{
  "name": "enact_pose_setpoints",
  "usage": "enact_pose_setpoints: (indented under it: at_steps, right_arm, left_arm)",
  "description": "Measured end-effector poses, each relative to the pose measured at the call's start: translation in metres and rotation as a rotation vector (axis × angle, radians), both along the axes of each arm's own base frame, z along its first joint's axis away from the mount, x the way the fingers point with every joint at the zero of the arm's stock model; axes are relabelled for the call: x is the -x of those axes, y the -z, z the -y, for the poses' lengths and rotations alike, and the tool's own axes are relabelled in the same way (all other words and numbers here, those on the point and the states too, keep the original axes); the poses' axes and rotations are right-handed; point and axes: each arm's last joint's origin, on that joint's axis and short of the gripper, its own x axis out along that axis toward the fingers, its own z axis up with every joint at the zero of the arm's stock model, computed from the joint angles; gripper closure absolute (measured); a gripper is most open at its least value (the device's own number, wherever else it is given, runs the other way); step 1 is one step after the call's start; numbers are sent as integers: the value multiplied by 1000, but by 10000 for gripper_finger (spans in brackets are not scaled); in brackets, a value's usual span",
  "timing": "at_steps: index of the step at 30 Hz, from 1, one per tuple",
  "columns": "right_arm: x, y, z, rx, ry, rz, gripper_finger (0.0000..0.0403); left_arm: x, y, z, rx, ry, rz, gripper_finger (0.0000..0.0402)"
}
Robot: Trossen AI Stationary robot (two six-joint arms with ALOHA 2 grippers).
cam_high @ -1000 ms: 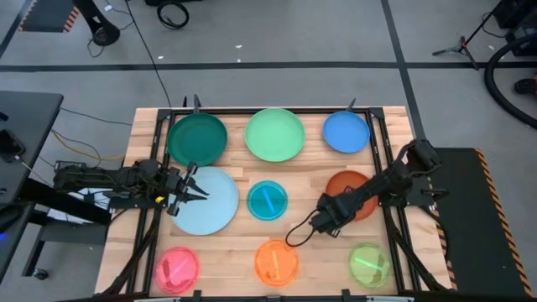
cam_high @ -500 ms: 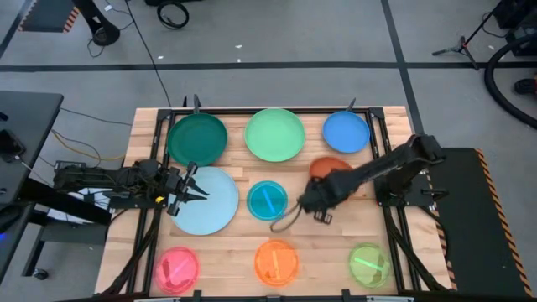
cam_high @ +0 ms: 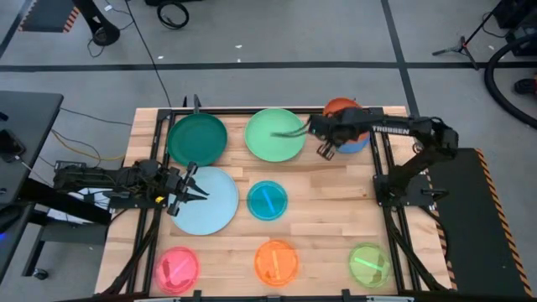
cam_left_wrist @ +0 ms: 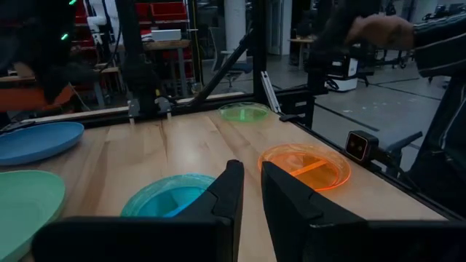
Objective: Stack plastic plates
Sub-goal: Stack the orange plate on top of the blue plate
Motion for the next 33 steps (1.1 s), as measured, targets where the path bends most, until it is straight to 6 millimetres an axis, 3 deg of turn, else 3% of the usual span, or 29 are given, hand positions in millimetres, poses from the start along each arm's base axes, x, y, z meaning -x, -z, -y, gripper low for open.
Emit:
enact_pose_setpoints:
  at_steps: [3,8,12,18,23,28,33]
  right_arm:
    - [12,14,21,-10,35,-12,391]
    - [23,32,35,-68,17,11,391]
    - [22,53,34,-118,-30,13,391]
    - [13,82,24,-133,-106,-135,380]
    - [3,84,11,-103,-163,-152,310]
    - [1,73,-3,-79,-178,-115,241]
    - [5,61,-15,-86,-183,-86,204]
  left_arm:
    - [0,0,0,0,0,0,343]
    - [0,0,0,0,0,0,343]
    - [0,0,0,0,0,0,343]
    - [0,0,0,0,0,-2,343]
    - [0,0,0,0,0,0,343]
    - [0,0,0,0,0,0,343]
    - [0,0,0,0,0,0,343]
